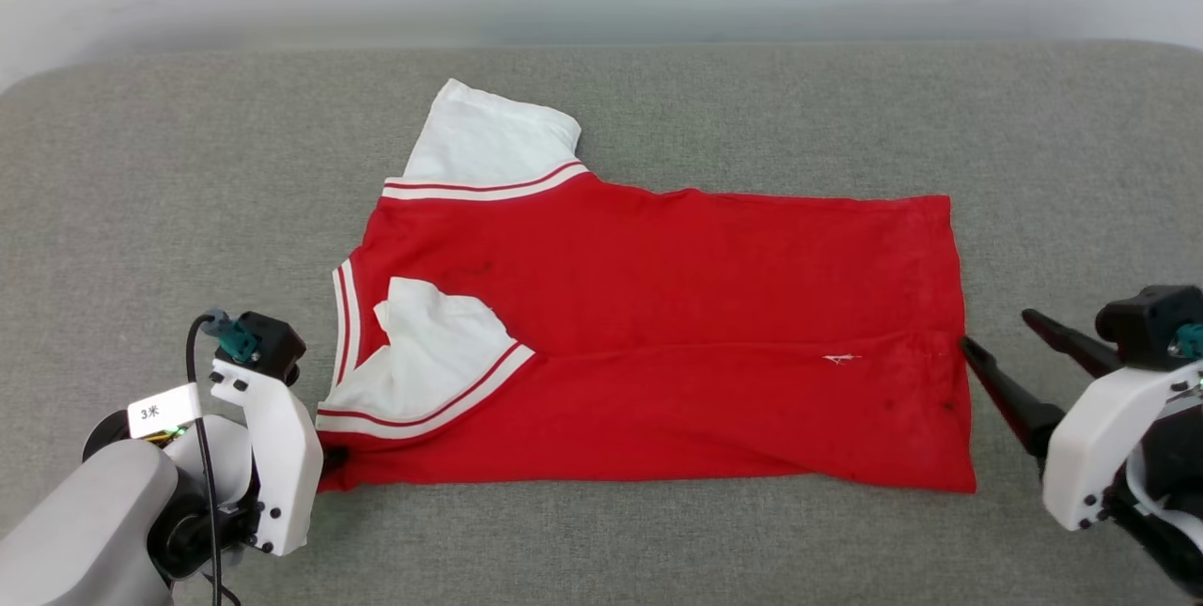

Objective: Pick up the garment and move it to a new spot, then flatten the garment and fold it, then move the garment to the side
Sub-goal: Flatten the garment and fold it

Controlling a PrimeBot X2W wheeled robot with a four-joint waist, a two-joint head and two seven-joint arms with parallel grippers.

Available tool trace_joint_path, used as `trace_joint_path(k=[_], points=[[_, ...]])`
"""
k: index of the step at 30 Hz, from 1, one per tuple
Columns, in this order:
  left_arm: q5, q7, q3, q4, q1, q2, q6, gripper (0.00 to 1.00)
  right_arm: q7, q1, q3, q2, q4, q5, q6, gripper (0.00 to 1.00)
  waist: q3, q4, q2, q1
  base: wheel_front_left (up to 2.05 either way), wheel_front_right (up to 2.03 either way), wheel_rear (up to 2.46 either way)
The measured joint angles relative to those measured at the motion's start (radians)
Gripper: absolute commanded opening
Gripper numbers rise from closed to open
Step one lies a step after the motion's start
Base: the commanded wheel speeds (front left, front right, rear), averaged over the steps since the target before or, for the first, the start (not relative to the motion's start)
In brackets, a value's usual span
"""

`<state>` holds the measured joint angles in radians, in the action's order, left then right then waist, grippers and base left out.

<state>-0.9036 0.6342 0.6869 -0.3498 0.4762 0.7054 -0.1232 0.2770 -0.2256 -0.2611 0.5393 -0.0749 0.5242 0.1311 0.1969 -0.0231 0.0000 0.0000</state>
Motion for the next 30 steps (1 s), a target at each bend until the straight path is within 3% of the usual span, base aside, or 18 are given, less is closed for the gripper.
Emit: trace_joint_path(k=[13,21,30], points=[[0.010,-0.054,-0.013,0.160,-0.040,0.044,0.024,0.00,0.424,0.005,0.029,0.193,0.134,0.112,0.000,1.00,-0.025,0.040,0.0000,0.0000,0.00,0.00,0.00],[0.022,-0.057,-0.008,0.203,-0.035,0.039,0.039,0.00,0.551,0.009,-0.015,0.155,0.116,0.146,0.000,1.00,0.000,0.058,0.0000,0.0000,0.00,0.00,0.00],[0.042,-0.066,-0.004,0.215,-0.009,0.033,0.040,0.00,0.549,-0.035,-0.109,0.093,-0.019,0.118,0.000,1.00,0.042,0.075,0.0000,0.0000,0.00,0.00,0.00]])
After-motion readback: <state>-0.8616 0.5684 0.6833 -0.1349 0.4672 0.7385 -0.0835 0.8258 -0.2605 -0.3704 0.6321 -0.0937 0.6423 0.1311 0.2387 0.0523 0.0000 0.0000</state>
